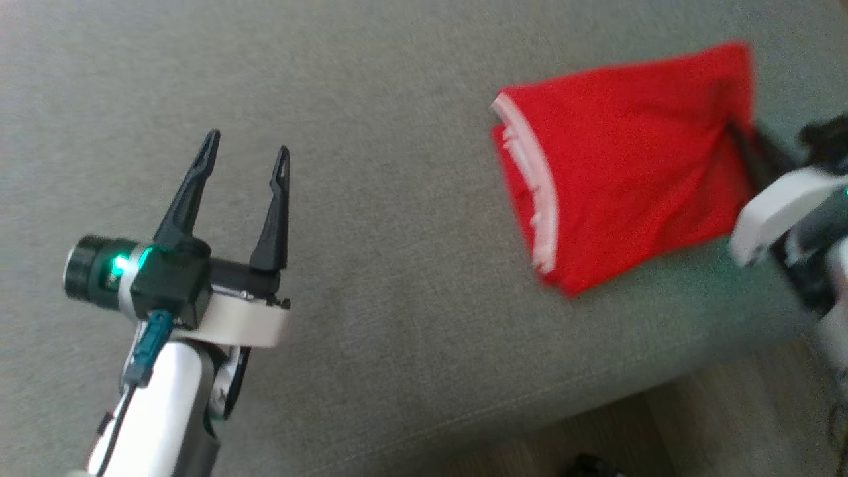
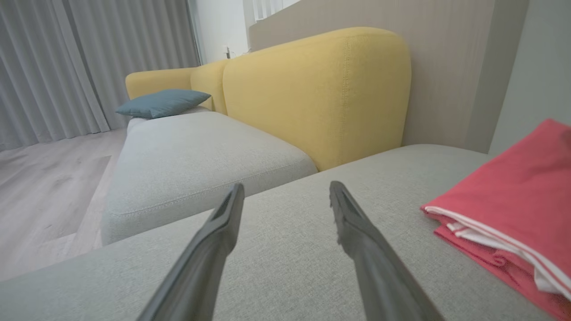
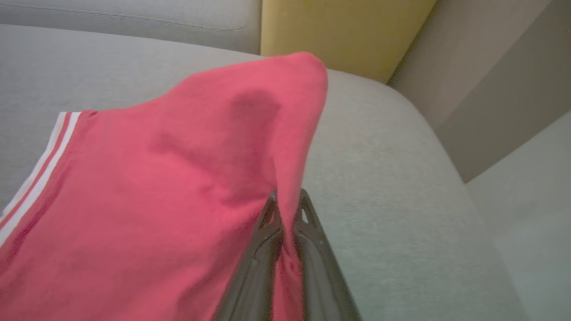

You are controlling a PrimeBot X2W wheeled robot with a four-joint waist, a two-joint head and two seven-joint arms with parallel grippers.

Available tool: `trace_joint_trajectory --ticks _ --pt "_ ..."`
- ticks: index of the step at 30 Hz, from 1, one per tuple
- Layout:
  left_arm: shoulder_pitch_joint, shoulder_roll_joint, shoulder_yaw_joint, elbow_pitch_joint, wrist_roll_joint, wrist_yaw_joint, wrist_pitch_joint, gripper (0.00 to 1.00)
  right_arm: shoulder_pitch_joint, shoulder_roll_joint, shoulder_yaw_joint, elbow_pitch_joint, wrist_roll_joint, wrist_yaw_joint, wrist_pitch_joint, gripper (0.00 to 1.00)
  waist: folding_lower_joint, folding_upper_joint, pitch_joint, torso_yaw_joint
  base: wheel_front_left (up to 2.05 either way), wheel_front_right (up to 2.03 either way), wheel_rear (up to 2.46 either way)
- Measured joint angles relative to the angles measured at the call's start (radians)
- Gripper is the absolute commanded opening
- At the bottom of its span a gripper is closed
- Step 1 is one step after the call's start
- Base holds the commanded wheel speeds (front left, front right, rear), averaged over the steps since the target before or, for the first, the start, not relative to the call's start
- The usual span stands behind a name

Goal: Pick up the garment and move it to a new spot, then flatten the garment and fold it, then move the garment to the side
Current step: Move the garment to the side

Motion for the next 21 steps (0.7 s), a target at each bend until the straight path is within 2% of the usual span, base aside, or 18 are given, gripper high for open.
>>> trace_joint_trajectory --ticks 8,21 --pt "-0.073 0.026 -0.022 -0.039 0.030 -0.021 0.026 1.00 -0.151 -0.061 -0.059 0.080 -0.018 0.000 -0.035 0.00 0.0000 0.0000 0.092 -0.046 0.00 0.00 0.00" --pt "-0.188 0.023 -0.068 -0.065 0.051 -0.048 0.032 1.00 -0.256 -0.057 -0.251 0.233 -0.117 0.000 -0.025 0.00 0.0001 0.0000 0.224 -0.017 0.00 0.00 0.00"
